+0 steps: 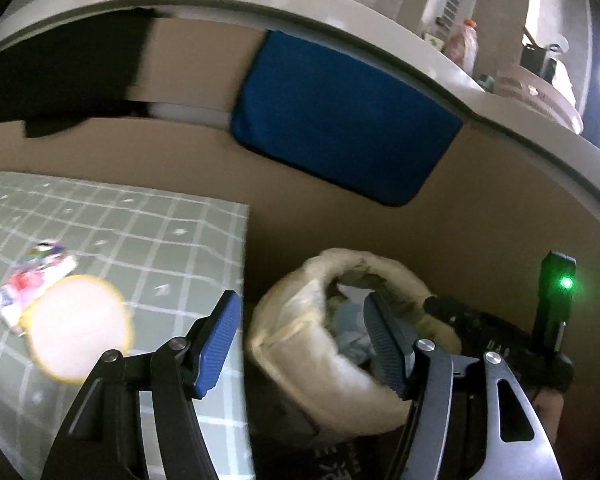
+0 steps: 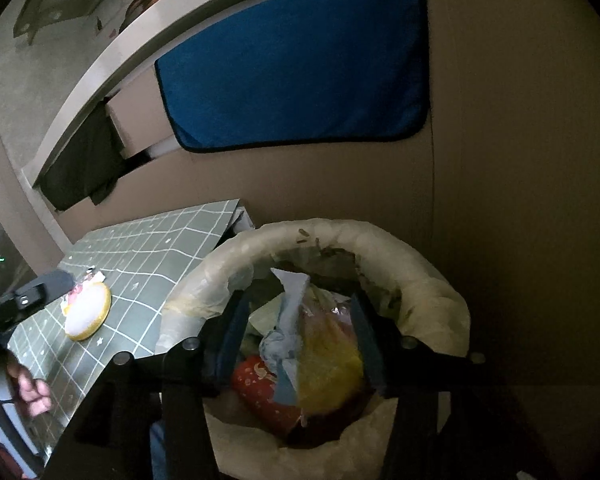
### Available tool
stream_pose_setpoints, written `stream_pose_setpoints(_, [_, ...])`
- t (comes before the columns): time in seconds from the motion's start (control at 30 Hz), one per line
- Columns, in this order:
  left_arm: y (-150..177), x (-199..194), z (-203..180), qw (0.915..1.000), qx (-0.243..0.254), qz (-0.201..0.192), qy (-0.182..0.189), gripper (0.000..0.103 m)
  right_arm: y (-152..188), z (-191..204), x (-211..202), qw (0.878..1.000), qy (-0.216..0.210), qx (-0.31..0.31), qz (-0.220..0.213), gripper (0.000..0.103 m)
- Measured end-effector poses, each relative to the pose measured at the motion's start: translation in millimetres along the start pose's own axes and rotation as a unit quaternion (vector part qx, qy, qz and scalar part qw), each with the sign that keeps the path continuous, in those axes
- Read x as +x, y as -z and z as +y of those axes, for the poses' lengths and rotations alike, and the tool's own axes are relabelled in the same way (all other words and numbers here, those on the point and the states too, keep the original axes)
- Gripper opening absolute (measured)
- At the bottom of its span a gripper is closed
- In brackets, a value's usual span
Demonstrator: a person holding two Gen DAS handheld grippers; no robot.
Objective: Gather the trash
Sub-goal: 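Open both grippers to drop the tissue bundle and foil wrapper into the bin, then move both tools back to the tissue pack and sponge on the table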
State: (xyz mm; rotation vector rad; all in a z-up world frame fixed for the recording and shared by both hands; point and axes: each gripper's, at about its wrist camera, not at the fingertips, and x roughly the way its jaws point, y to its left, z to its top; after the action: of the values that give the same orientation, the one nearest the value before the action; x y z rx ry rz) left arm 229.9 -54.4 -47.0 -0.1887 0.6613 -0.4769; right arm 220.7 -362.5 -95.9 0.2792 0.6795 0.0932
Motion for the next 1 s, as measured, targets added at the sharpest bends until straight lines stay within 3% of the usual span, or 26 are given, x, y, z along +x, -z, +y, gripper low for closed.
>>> stream_pose_setpoints(0.17, [9, -36, 27, 0.9995, -0.006, -0.003, -0.032, 0.065, 0, 10, -3, 1.0, -0.01, -0.008, -0.001, 0.061])
stream_pose_setpoints(0.27, [11, -60, 56, 0.9974, -0.031, -0.017, -0.064, 0.065, 1, 24, -4, 0.998, -0.055, -0.019, -0.003, 0.061])
stream_pose_setpoints(0.47, [15, -93, 132, 0.9828, -0.105, -0.044, -0.145, 0.065, 5, 78, -1, 0.992, -0.091, -0.081, -0.005, 0.061])
stream_pose_setpoints(0.6, [21, -91, 172, 0.9749, -0.133, -0.038, -0.175, 0.065, 9, 112, 8, 0.987, -0.11, -0.114, 0.01, 0.061])
stream_pose_setpoints(0.8, [4, -53, 213, 0.9784, -0.104, -0.008, -0.179, 0.064, 17, 151, 28, 0.98, -0.13, -0.148, 0.038, 0.061])
stream_pose_setpoints(0.9, [-11, -21, 229, 0.9872, -0.08, 0.033, -0.134, 0.065, 20, 164, 38, 0.976, -0.141, -0.155, 0.051, 0.061])
stream_pose_setpoints(1.0, [-20, 10, 237, 0.9882, -0.059, 0.081, -0.116, 0.065, 25, 174, 47, 0.974, -0.142, -0.166, 0.062, 0.061])
